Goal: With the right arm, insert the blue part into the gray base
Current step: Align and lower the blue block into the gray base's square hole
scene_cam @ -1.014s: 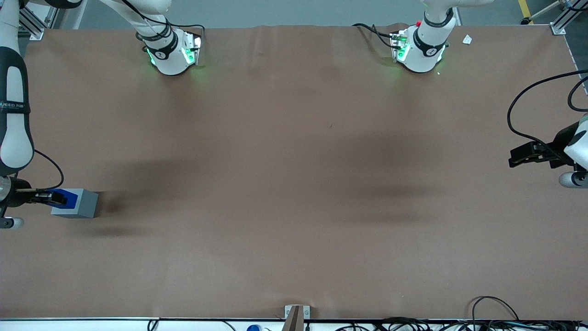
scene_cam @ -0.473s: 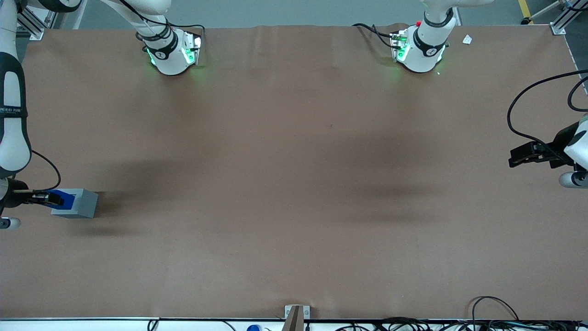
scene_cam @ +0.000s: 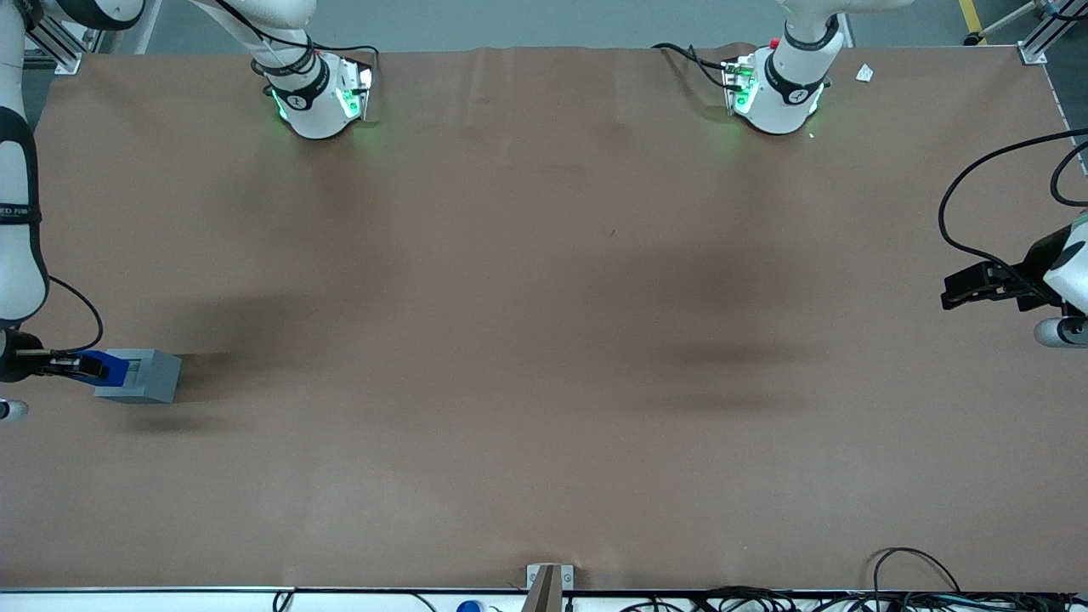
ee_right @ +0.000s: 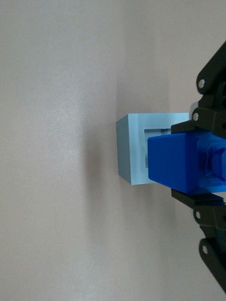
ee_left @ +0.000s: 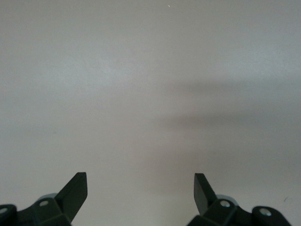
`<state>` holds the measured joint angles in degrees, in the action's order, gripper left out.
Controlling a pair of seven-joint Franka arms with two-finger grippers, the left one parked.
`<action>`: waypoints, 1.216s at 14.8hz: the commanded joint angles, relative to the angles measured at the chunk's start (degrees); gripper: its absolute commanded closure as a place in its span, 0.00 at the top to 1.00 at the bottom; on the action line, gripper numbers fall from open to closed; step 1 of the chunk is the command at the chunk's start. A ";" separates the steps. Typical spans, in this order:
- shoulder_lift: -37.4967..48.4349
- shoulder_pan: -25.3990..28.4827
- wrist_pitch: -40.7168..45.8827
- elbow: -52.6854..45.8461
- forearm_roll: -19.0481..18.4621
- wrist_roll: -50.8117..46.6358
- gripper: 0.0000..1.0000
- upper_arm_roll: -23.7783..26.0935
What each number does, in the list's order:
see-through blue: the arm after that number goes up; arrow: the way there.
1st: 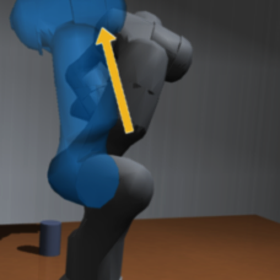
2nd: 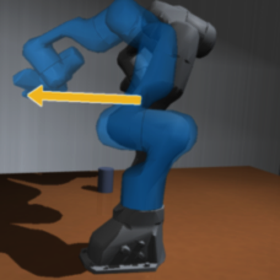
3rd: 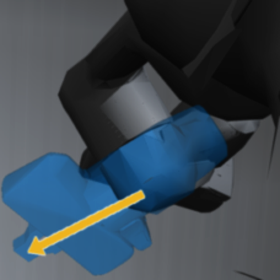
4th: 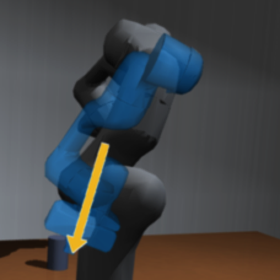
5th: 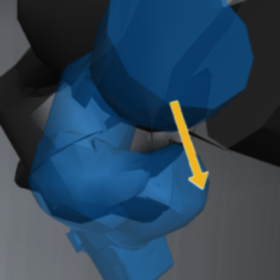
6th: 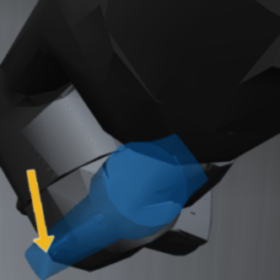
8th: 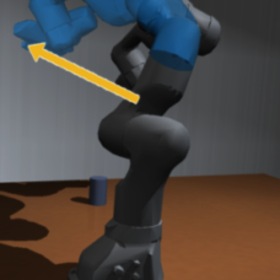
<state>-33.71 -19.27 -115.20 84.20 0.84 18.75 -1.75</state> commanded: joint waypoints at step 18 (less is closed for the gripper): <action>-1.36 -2.09 -3.54 2.38 -0.49 2.35 0.08 0.96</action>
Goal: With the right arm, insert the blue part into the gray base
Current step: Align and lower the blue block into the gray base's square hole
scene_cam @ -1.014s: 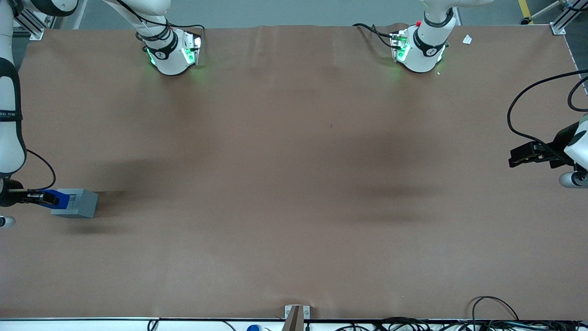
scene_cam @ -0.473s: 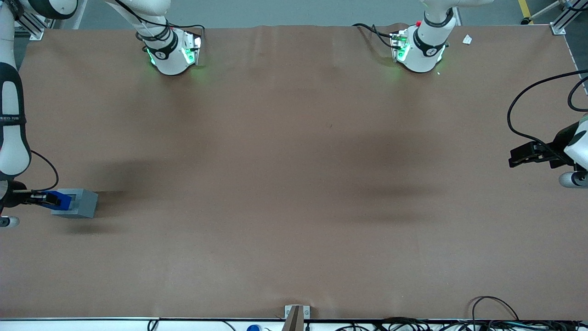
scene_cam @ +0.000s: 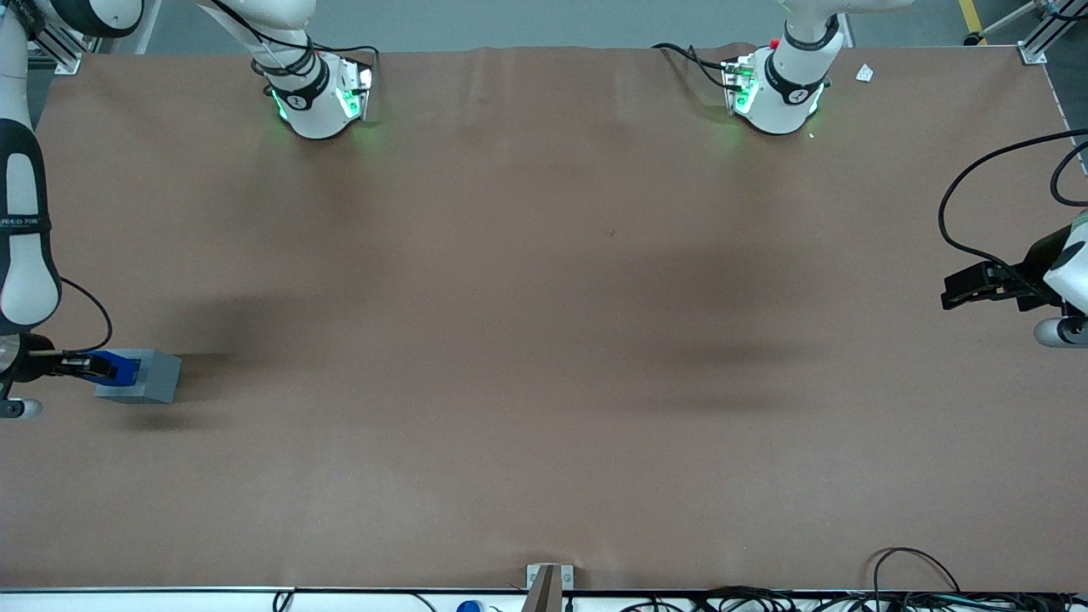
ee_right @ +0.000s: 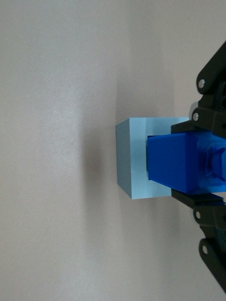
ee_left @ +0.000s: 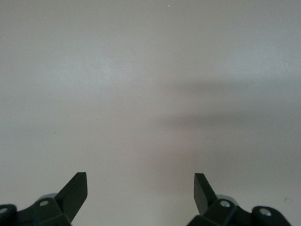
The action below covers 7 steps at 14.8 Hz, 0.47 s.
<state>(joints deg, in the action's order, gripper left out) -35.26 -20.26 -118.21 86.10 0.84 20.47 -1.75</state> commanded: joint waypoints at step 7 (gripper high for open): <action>-0.07 -1.01 -0.61 1.00 -0.49 0.63 0.08 0.96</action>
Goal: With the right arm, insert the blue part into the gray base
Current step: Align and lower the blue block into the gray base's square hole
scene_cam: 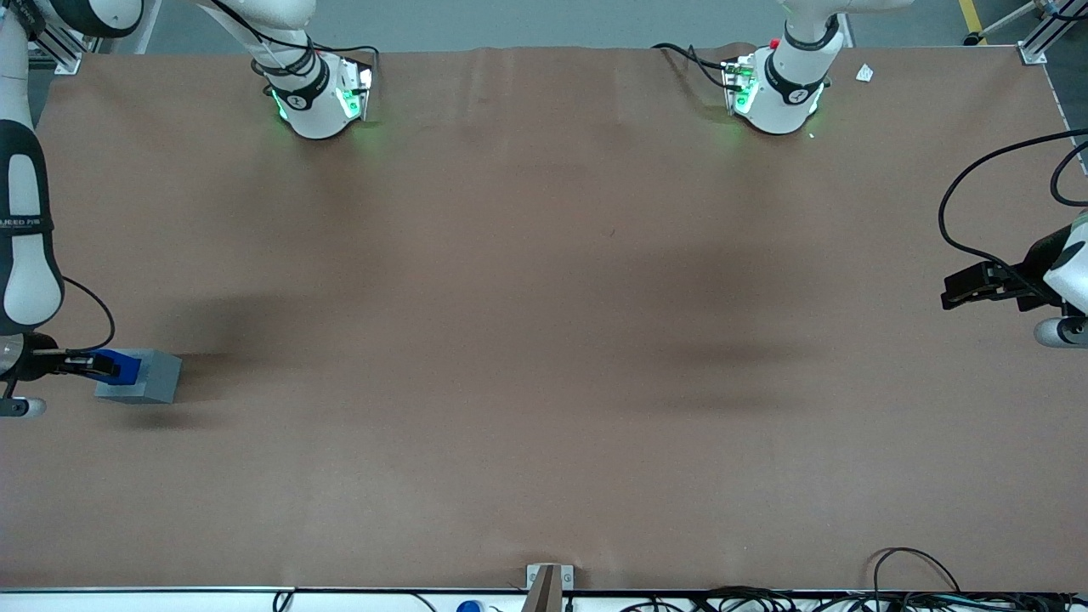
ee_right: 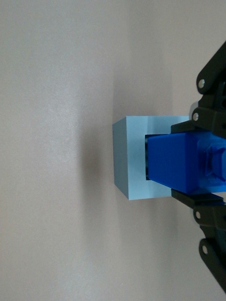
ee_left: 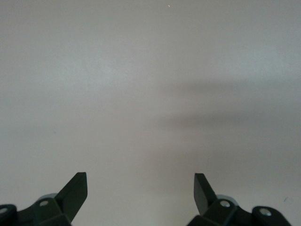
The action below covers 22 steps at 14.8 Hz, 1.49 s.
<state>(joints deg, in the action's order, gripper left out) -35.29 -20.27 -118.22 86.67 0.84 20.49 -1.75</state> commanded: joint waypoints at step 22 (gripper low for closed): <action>-0.93 -1.17 -2.19 -0.09 -0.31 0.78 1.00 1.04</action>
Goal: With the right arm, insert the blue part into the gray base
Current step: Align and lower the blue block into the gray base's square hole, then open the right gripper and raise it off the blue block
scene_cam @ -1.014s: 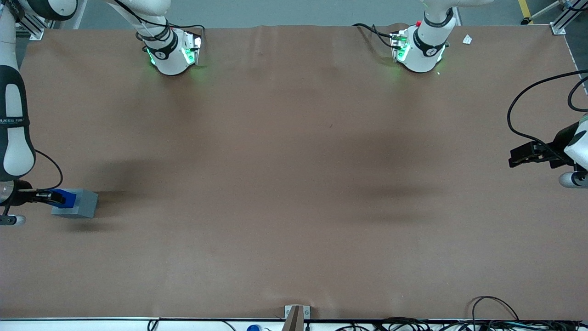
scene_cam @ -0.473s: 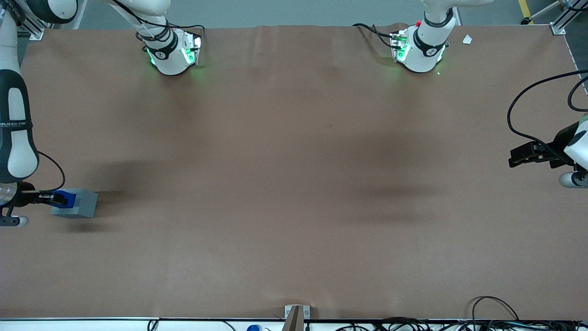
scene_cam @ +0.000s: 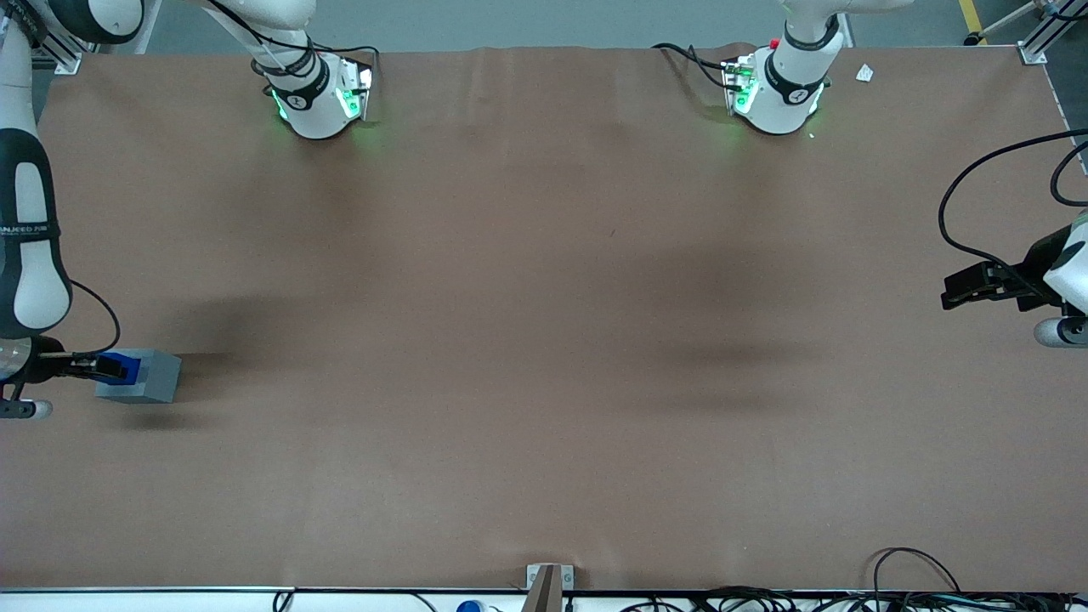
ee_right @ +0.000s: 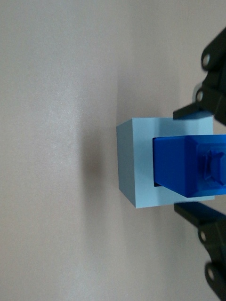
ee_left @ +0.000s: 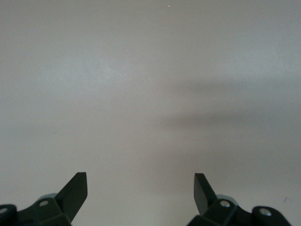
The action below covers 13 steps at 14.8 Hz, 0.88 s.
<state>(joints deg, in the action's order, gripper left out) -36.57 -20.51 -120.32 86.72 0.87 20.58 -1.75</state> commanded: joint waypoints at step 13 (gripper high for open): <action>18.09 8.37 8.52 3.70 0.18 -8.27 1.00 1.58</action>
<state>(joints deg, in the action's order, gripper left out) -24.08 -13.65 -111.61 85.47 0.96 14.01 -0.14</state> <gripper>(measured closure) 0.000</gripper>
